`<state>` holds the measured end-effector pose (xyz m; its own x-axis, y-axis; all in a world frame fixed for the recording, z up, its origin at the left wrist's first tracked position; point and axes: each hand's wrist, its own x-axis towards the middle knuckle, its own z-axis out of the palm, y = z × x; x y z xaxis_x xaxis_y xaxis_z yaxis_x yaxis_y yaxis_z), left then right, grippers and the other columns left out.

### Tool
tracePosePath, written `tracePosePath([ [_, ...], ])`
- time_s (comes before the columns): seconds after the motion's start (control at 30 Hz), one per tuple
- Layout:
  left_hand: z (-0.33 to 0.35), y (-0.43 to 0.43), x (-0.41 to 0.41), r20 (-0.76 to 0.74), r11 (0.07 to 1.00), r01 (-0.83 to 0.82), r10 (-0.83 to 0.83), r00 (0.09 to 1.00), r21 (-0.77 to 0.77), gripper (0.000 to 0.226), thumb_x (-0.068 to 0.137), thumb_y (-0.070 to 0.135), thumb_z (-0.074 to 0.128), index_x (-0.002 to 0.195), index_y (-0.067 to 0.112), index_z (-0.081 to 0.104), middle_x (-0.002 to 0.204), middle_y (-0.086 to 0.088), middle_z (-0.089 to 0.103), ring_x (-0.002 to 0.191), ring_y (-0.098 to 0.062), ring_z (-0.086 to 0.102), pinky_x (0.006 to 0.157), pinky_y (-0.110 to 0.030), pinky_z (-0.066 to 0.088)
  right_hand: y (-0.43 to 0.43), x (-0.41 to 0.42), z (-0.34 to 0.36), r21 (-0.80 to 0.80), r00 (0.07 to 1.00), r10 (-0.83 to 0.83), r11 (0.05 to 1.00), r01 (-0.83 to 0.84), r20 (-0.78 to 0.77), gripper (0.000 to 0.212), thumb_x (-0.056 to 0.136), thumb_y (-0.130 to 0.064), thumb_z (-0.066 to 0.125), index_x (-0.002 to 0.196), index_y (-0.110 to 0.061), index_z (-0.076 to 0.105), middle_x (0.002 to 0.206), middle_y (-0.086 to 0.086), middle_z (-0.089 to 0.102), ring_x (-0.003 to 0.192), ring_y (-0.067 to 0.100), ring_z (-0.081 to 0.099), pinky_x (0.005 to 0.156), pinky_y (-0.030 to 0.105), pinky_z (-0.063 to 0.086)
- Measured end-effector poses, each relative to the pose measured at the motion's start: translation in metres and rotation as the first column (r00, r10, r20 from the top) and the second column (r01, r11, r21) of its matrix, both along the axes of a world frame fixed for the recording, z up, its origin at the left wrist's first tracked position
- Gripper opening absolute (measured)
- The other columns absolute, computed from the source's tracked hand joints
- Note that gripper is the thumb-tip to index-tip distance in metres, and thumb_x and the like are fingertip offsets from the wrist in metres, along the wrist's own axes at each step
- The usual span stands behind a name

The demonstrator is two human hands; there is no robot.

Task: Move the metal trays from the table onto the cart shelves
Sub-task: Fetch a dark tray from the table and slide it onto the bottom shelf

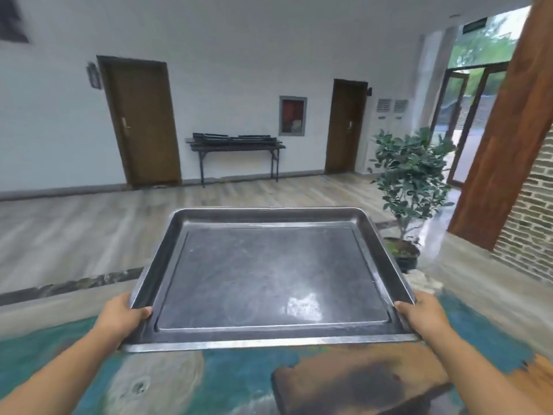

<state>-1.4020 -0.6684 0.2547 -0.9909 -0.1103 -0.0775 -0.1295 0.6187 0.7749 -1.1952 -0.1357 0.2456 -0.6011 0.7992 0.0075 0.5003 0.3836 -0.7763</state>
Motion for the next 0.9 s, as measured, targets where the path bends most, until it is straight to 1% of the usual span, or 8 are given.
tracePosePath([
  [0.13,-0.005,-0.084,0.026,-0.017,0.971,-0.235,0.235,0.972,-0.05,0.024,0.079,0.008,0.077,0.102,0.007,0.069,0.09,-0.016,0.071,0.077,-0.031,0.064,0.069,-0.039,0.048,-0.052,-0.107,-0.005,0.051,0.968,0.251,0.967,-0.251,0.006,0.006,0.077,-0.006,0.074,0.076,-0.01,0.069,0.06,0.002,0.062,0.058,0.021,0.058,0.051,0.025,0.039],
  [0.23,-0.006,-0.133,0.059,-0.062,0.911,-0.398,0.393,0.917,-0.106,0.027,0.076,0.005,0.079,0.1,0.004,0.068,0.089,-0.017,0.07,0.073,-0.028,0.057,0.066,-0.038,0.042,-0.098,-0.18,-0.013,-0.01,0.909,0.416,0.909,-0.416,0.009,0.01,0.078,-0.008,0.072,0.071,-0.01,0.065,0.068,0.014,0.067,0.068,0.032,0.064,0.065,0.037,0.05],
  [0.33,-0.012,-0.172,0.103,-0.049,0.819,-0.557,0.556,0.83,-0.135,0.028,0.075,0.009,0.079,0.101,0.007,0.068,0.092,-0.019,0.072,0.078,-0.032,0.062,0.07,-0.039,0.046,-0.149,-0.243,-0.021,-0.007,0.819,0.574,0.819,-0.574,0.015,0.015,0.078,-0.012,0.072,0.069,-0.019,0.062,0.07,0.012,0.067,0.071,0.032,0.065,0.068,0.039,0.052],
  [0.53,-0.024,-0.224,0.221,-0.031,0.572,-0.801,0.81,0.585,-0.177,0.031,0.076,0.013,0.079,0.104,0.008,0.069,0.09,-0.014,0.07,0.077,-0.03,0.061,0.069,-0.037,0.045,-0.28,-0.323,-0.049,-0.051,0.551,0.834,0.55,-0.833,-0.003,0.009,0.079,-0.008,0.072,0.087,-0.008,0.07,0.075,0.017,0.071,0.073,0.034,0.067,0.074,0.047,0.056],
  [0.6,-0.028,-0.234,0.266,-0.024,0.473,-0.866,0.875,0.483,-0.163,0.032,0.076,0.011,0.079,0.107,0.009,0.068,0.09,-0.013,0.07,0.078,-0.03,0.062,0.071,-0.038,0.045,-0.332,-0.328,-0.052,-0.049,0.452,0.892,0.451,-0.891,0.005,0.008,0.079,-0.009,0.073,0.084,-0.005,0.069,0.077,0.018,0.07,0.074,0.034,0.066,0.074,0.045,0.055],
  [0.73,-0.037,-0.247,0.363,-0.01,0.28,-0.942,0.958,0.287,-0.185,0.039,0.077,0.014,0.079,0.114,0.012,0.066,0.101,-0.016,0.072,0.087,-0.033,0.065,0.074,-0.037,0.047,-0.433,-0.311,-0.055,-0.02,0.277,0.96,0.278,-0.961,0.035,0.017,0.078,-0.012,0.075,0.066,-0.014,0.063,0.056,0.004,0.062,0.051,0.021,0.058,0.049,0.026,0.039],
  [0.8,-0.041,-0.25,0.412,0.016,0.179,-0.962,0.984,0.179,-0.207,0.036,0.078,0.019,0.079,0.11,0.013,0.065,0.1,-0.015,0.071,0.086,-0.033,0.065,0.075,-0.039,0.05,-0.483,-0.296,-0.059,-0.012,0.182,0.983,0.183,-0.983,0.036,0.023,0.077,-0.012,0.076,0.062,-0.02,0.061,0.056,0.0,0.06,0.053,0.018,0.056,0.05,0.025,0.038],
  [0.9,-0.051,-0.255,0.48,0.02,0.055,-0.979,0.998,0.052,-0.196,0.039,0.078,0.019,0.078,0.113,0.012,0.064,0.103,-0.015,0.071,0.089,-0.033,0.066,0.079,-0.041,0.052,-0.555,-0.267,-0.064,-0.036,0.045,0.998,0.046,-0.998,0.039,0.016,0.076,-0.009,0.075,0.065,-0.015,0.065,0.062,0.006,0.067,0.061,0.024,0.062,0.06,0.033,0.049],
])
